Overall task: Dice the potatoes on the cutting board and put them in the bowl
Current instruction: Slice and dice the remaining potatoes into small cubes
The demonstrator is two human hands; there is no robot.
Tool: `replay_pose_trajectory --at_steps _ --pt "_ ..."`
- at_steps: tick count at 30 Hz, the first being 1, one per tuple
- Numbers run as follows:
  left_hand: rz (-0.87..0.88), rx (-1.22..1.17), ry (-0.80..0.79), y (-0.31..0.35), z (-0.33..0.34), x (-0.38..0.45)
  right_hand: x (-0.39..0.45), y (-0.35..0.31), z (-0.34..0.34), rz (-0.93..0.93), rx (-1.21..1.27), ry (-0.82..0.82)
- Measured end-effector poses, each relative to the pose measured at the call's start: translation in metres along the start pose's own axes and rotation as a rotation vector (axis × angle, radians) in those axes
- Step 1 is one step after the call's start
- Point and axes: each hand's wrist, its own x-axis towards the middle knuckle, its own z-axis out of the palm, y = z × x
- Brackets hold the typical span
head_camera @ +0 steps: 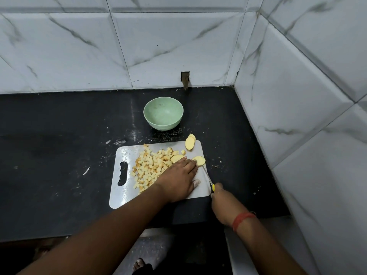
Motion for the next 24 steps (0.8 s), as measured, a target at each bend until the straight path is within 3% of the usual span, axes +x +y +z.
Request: replay_pose_trajectory --at_steps 7,19,24 --pt "-0.035 -0.087 -0.006 -0.002 0.001 -0.010 -0.019 -0.005 -0.008 -0.042 0.125 0.166" --pt "-0.051 -0.054 0.083 -0.004 0.013 -0.013 0.026 -0.035 -0.013 0.082 0.032 0.021" --pt "-0.072 -0.030 0.132 0.002 0.016 -0.014 0.017 -0.026 -0.007 0.009 0.028 0.017"
